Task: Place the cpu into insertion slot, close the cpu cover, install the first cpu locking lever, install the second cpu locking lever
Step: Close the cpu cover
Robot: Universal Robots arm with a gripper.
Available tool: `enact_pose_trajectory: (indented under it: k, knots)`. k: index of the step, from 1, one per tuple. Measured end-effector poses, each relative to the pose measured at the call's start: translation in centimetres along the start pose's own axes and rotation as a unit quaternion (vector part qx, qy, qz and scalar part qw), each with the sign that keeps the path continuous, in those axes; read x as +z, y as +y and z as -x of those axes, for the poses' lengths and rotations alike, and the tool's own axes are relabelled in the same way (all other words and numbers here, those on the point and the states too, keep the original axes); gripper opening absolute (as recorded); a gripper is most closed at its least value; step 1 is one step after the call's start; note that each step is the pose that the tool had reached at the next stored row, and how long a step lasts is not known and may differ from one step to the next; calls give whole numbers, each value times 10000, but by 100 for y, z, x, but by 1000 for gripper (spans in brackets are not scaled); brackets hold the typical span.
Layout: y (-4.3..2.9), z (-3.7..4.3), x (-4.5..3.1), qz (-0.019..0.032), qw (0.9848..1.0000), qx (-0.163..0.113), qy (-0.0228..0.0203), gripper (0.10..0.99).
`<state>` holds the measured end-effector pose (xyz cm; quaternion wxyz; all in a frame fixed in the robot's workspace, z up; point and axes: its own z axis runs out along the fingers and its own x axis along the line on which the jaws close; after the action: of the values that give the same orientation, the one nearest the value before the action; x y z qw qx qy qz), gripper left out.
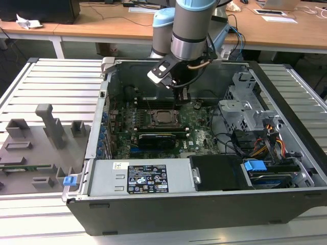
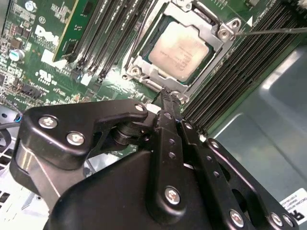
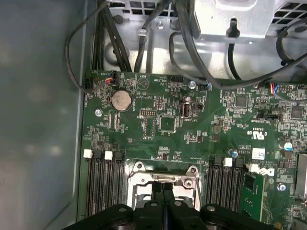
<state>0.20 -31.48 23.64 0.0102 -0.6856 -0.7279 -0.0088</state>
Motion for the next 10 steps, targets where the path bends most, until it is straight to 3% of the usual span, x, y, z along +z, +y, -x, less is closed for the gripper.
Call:
enact_pose_trajectory:
  k: [10]
  knots:
    - [-157,-21,13,0,10000,0,0,106]
